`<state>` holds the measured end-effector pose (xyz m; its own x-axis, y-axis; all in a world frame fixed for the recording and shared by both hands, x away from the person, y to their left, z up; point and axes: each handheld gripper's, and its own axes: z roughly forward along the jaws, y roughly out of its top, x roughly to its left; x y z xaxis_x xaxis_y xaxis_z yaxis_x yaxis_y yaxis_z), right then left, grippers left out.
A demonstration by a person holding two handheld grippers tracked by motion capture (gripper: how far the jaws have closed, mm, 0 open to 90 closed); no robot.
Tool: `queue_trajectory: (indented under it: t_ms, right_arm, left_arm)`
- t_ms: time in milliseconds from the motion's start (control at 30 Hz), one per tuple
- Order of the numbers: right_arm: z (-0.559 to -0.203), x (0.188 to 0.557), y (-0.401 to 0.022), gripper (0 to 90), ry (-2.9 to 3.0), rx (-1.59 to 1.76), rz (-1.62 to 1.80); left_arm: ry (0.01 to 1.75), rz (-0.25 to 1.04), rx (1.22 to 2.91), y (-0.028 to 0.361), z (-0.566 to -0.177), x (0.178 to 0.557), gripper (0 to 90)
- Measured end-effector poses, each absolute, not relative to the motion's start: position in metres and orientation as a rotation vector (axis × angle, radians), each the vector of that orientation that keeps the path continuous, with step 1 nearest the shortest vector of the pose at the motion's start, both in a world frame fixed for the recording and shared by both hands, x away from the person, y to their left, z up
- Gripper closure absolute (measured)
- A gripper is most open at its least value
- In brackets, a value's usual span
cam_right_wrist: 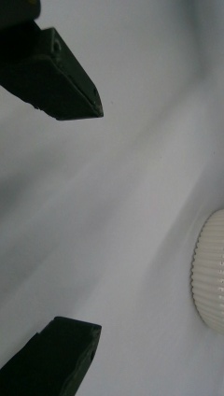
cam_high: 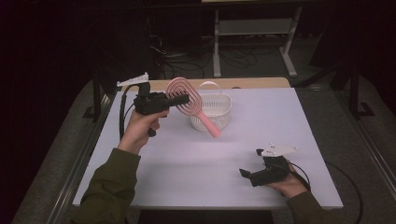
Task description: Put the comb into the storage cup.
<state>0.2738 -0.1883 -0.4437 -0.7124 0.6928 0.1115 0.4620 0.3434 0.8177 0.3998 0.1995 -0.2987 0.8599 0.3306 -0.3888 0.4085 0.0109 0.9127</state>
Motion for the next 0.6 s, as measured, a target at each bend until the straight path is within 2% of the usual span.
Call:
queue_trajectory:
  t_ms: [600]
  right_arm:
    - [-0.443,0.274,-0.189,0.0,2.351,1.039,1.306]
  left_arm:
    - [0.582,-0.022,1.572,0.191,-0.282,0.422,64.4]
